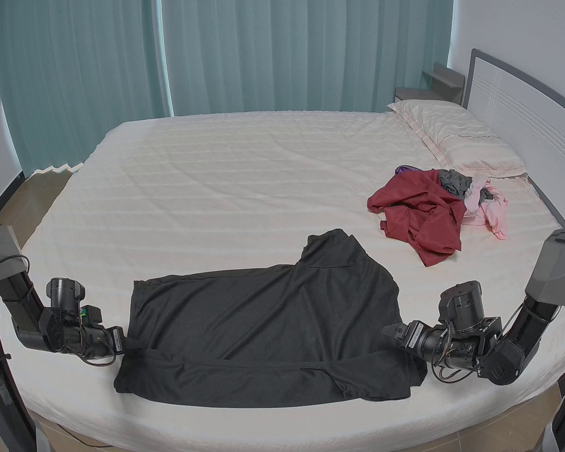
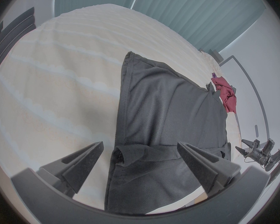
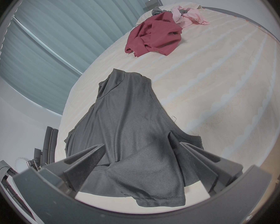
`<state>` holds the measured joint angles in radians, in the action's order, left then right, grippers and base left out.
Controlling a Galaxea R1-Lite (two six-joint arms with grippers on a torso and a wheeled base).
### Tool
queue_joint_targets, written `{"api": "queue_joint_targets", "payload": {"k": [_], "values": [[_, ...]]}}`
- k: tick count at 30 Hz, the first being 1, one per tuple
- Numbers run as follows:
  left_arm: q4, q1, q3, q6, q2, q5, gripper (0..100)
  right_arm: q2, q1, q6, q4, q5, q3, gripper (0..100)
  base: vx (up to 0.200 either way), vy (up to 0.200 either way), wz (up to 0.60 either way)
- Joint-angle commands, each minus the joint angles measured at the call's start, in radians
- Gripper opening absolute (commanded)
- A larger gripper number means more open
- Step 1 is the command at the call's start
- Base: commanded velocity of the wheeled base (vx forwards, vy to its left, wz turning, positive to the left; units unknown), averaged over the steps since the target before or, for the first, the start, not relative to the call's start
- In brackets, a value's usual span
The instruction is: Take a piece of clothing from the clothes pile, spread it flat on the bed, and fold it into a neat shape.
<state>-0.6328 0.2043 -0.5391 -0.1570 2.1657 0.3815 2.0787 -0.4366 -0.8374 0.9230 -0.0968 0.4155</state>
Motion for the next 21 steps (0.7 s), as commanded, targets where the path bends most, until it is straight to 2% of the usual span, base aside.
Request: {"api": "queue_joint_targets", "payload": {"k": [1,2,12,21], "values": [[0.001,0.006,-0.005,0.001,0.011,-0.012,0,0.003,-0.001,0.0,0.0,0.0,0.0,100,0.0,0.0,0.0],[0.001,0.018,-0.007,0.002,0.011,-0.035,0,0.003,-0.001,0.0,0.0,0.0,0.0,100,0.0,0.0,0.0],[0.002,0.023,-0.007,-0.001,-0.017,-0.052,0,-0.002,0.002,0.0,0.0,0.0,0.0,100,0.0,0.0,0.0],[0.007,0.063,-0.005,-0.004,-0.057,-0.053,0,0.0,0.002,0.0,0.002,0.0,0.0,100,0.0,0.0,0.0]]}}
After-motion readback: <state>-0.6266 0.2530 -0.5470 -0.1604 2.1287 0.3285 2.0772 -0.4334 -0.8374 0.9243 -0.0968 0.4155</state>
